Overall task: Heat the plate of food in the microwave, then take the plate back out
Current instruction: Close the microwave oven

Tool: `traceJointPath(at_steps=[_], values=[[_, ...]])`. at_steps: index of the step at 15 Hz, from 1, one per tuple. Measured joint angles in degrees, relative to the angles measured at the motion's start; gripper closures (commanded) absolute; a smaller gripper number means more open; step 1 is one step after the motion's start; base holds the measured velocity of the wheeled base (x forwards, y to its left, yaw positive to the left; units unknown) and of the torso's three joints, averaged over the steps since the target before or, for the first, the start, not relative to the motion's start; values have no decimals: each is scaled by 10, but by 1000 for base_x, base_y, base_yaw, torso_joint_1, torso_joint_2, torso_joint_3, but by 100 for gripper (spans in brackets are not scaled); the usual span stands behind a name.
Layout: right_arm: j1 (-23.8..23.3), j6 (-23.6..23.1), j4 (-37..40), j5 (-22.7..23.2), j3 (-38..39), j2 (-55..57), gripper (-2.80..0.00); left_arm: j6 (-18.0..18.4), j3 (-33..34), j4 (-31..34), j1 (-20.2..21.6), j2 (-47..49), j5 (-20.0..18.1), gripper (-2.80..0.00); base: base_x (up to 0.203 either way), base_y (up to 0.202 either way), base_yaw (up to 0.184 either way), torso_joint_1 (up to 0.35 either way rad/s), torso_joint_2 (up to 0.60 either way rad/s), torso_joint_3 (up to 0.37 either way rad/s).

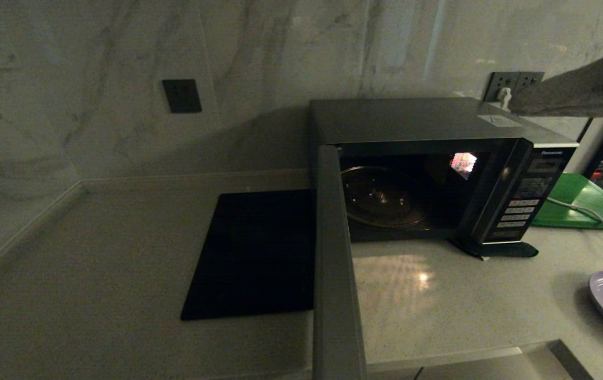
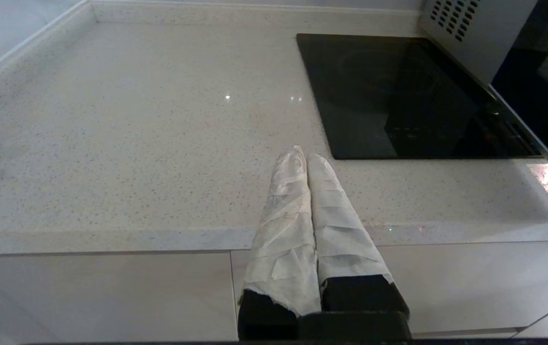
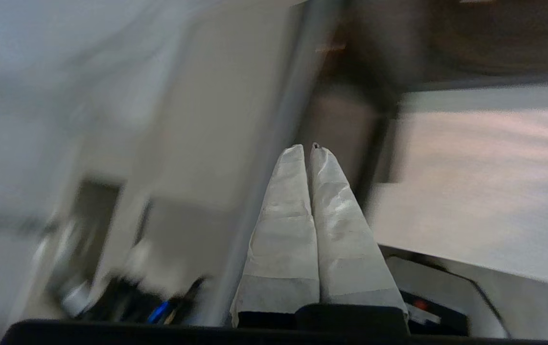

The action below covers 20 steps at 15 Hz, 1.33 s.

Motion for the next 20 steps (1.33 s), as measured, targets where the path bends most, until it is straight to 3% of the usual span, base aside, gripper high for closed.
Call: traceJointPath(at_steps=[3,9,11,20], values=[[104,-4,30,0,-68,51,0,0,0,0,0,0,0,0,0,0,0,0,0,0],[256,-6,117,-1,-88,117,0,0,0,0,0,0,0,0,0,0,0,0,0,0],[277,-6,149,0,-88,136,0,0,0,0,0,0,0,0,0,0,0,0,0,0],[312,-4,153,-1,-92,174,0,0,0,0,0,0,0,0,0,0,0,0,0,0]])
